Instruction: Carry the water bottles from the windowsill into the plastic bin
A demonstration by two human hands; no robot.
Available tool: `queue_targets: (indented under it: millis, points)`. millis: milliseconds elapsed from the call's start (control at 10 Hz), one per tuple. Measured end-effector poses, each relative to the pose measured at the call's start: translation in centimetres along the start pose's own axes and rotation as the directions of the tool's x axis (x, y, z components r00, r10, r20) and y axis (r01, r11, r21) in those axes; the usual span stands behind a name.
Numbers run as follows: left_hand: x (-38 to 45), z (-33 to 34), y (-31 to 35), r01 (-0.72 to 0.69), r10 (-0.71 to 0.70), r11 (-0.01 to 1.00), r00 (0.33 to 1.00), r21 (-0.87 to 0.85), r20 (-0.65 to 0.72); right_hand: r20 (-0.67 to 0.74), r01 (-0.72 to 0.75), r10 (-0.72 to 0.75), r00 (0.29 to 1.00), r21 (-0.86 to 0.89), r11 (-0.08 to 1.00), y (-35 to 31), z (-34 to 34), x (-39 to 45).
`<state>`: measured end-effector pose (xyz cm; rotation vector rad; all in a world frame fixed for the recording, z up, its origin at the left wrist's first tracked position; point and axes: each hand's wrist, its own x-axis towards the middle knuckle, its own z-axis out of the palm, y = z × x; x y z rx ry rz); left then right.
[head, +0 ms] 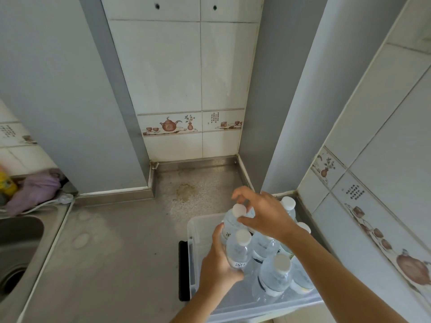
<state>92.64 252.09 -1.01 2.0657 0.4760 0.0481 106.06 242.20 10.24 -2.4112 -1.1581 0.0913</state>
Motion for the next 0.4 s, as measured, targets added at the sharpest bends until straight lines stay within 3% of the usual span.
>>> queue_targets:
  millis: [200,400]
  points:
    - [-0.3,-0.7,0.3,0.003,-0.002,0.999,1.0,-0.041,0.021,0.01,-0.063,0.063,0.998,-0.004,0.998,-0.7,-0.5,-0.1]
    - [-0.8,-3.3,2.0,-0.042,0.039,0.998,0.998,0.042,0.058,-0.073,-0.05,0.046,0.996,-0.055,0.997,-1.4,-1.5,-2.1]
